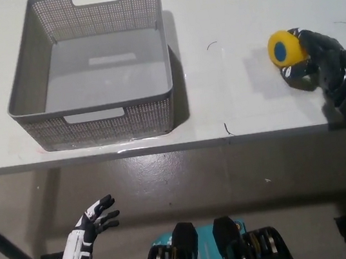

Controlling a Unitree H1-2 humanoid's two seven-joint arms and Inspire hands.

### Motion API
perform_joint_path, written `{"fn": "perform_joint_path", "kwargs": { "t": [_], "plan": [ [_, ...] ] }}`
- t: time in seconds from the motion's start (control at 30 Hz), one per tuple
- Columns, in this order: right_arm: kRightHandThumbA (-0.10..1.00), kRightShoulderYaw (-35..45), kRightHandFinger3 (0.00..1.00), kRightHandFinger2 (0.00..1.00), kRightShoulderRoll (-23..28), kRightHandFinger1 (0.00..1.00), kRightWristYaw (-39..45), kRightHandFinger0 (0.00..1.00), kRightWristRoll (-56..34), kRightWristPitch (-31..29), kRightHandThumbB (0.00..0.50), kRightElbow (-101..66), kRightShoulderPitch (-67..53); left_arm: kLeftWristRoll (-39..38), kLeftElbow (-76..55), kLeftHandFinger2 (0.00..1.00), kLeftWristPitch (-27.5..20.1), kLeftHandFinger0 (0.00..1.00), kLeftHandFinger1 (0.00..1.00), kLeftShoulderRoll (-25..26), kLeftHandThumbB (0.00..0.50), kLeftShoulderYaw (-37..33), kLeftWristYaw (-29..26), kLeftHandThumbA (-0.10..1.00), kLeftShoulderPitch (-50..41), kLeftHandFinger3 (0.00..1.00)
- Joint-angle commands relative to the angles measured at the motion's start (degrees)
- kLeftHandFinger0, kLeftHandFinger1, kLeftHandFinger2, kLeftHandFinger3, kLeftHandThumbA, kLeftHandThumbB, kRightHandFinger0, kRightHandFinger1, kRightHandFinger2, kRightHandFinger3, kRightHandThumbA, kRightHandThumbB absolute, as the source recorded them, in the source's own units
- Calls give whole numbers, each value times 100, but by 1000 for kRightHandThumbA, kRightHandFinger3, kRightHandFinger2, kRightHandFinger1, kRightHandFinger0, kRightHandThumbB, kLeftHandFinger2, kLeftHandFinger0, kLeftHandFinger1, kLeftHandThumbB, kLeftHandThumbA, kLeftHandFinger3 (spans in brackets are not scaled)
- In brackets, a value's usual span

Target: Use the right hand to pick up a yellow duck toy and place it into a container on the left hand side

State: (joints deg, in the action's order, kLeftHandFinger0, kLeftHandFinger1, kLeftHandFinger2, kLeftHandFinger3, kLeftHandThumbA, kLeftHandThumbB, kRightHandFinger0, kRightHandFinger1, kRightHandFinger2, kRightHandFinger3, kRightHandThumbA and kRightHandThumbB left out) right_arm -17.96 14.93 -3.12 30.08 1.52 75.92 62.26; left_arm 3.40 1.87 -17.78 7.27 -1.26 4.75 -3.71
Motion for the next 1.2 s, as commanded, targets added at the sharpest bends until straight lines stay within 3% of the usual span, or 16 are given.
{"fn": "perform_joint_path", "kwargs": {
  "t": [0.0,0.13,0.27,0.4,0.43,0.47,0.53,0.63,0.67,0.83,1.0,1.17],
  "plan": [
    [-100,302,791,759,-152,413,-1386,0,-351,-693,136,105,-19,46,-150,816,-238,749,742,63,164,-30,22,1000,105,1000],
    [-100,328,631,703,-157,383,-1483,0,-362,-794,135,118,13,34,-155,791,-244,734,718,70,147,-28,32,1000,104,1000],
    [-100,380,811,794,-145,417,-1634,0,-417,-1004,152,87,104,24,-180,769,-228,720,700,66,130,-29,37,1000,94,1000],
    [-100,411,811,713,-156,349,-1849,0,-442,-1368,129,-154,249,23,-128,748,-252,703,678,85,125,-29,49,1000,78,1000],
    [-34,411,800,691,-159,307,-1867,0,-444,-1400,77,-170,262,22,-123,740,-251,696,668,83,122,-29,48,1000,76,1000],
    [-87,452,797,664,-177,301,-1886,0,-484,-1458,112,-266,294,40,-133,739,-222,695,666,79,128,-32,43,1000,71,1000],
    [-100,447,774,598,-231,248,-1983,0,-445,-1429,119,-502,375,99,-151,726,-216,680,649,77,123,-37,24,1000,68,1000],
    [-100,419,863,753,-341,326,-2134,0,-374,-1517,128,-823,490,143,-115,716,-257,673,637,90,114,-58,33,1000,69,1000],
    [-100,420,918,811,-387,407,-2065,0,-378,-1453,117,-982,531,149,-120,704,-251,670,626,88,117,-61,34,1000,68,1000],
    [-100,411,862,742,-604,375,-1926,0,-374,-1318,132,-1630,626,217,-123,693,-268,661,609,102,138,-91,32,1000,63,1000],
    [-100,372,907,778,-837,395,-1803,0,-314,-1071,120,-2033,786,327,-148,679,-308,657,594,153,142,-99,20,1000,87,1000],
    [-100,361,840,735,-1204,380,-1747,0,-318,-815,123,-2036,1090,319,-101,673,-344,632,583,176,143,-110,30,1000,113,1000]
  ]
}}
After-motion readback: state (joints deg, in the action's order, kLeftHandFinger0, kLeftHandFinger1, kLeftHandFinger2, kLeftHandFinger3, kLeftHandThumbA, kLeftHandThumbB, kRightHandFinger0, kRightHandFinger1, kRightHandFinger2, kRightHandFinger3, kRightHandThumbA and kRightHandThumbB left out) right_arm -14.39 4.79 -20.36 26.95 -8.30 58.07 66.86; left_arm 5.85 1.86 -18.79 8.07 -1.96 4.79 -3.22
